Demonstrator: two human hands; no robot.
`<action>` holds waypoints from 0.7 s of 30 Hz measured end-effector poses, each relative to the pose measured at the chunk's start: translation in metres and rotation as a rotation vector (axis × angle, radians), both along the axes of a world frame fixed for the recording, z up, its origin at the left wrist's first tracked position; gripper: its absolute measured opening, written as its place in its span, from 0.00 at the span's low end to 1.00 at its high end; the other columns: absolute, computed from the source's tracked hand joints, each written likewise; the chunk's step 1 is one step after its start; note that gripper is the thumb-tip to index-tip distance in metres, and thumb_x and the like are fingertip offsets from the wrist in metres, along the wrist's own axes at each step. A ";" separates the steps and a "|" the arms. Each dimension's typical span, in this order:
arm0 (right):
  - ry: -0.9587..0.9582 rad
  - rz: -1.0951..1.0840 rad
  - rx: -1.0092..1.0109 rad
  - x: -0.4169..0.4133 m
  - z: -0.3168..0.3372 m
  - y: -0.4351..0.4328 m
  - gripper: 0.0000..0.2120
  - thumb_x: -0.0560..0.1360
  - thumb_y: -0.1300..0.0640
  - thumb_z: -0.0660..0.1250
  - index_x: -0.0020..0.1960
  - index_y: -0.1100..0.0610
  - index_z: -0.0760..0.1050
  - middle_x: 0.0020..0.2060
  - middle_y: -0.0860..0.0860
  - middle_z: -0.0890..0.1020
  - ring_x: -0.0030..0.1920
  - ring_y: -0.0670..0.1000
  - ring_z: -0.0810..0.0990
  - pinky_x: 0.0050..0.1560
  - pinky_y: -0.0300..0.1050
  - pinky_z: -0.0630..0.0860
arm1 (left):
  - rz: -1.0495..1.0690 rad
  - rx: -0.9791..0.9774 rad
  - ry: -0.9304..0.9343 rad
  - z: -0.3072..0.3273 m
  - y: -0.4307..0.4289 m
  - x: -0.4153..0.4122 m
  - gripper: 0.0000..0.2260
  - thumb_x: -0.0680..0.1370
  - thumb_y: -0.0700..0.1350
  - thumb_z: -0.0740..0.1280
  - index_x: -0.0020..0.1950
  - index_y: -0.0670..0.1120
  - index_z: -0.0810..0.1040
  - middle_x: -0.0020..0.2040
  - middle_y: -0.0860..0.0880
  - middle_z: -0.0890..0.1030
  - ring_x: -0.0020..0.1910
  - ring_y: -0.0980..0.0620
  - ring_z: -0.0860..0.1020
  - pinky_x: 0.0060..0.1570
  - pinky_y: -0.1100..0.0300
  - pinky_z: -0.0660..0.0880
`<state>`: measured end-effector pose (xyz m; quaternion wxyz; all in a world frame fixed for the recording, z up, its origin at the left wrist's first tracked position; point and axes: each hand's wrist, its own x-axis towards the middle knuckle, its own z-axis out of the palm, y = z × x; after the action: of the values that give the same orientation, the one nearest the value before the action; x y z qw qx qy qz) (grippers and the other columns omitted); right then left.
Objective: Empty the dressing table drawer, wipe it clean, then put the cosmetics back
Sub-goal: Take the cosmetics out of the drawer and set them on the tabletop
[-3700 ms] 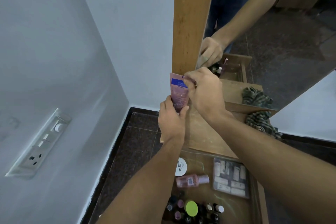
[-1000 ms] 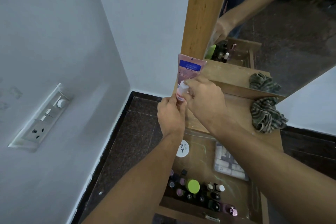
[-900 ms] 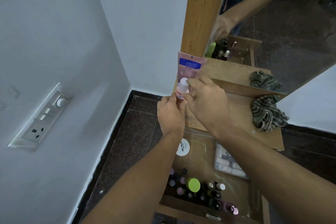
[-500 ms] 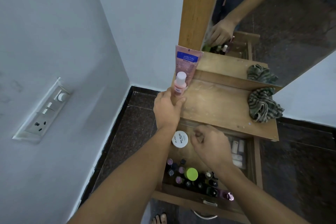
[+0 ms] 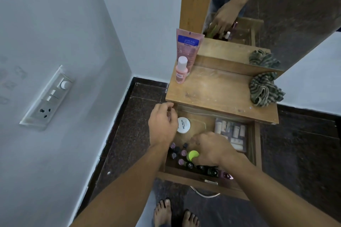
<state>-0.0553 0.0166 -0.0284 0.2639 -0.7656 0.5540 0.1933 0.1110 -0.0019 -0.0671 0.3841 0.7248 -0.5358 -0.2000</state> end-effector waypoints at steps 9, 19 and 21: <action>0.004 -0.018 -0.081 0.005 -0.002 0.008 0.16 0.68 0.44 0.72 0.52 0.51 0.82 0.46 0.54 0.82 0.47 0.57 0.81 0.40 0.44 0.71 | -0.042 0.045 0.021 -0.004 0.013 -0.019 0.09 0.81 0.44 0.66 0.59 0.47 0.81 0.52 0.52 0.79 0.48 0.54 0.79 0.51 0.53 0.78; 0.022 -0.052 -0.273 0.001 0.076 -0.020 0.15 0.66 0.44 0.71 0.44 0.55 0.81 0.38 0.54 0.81 0.44 0.58 0.82 0.40 0.46 0.79 | -0.018 -0.026 0.100 0.009 0.003 -0.017 0.10 0.79 0.40 0.66 0.58 0.49 0.81 0.51 0.55 0.79 0.48 0.57 0.78 0.51 0.55 0.78; -0.001 -0.063 -0.360 0.007 0.100 -0.037 0.16 0.66 0.42 0.71 0.44 0.54 0.80 0.38 0.52 0.80 0.44 0.56 0.80 0.36 0.43 0.72 | -0.026 -0.046 0.138 0.014 0.000 -0.015 0.13 0.77 0.39 0.66 0.59 0.49 0.81 0.51 0.55 0.78 0.49 0.59 0.78 0.53 0.55 0.78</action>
<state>-0.0487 -0.0209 0.0718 0.1288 -0.7828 0.6033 0.0820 0.0963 -0.0019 -0.0532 0.4342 0.6931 -0.5220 -0.2422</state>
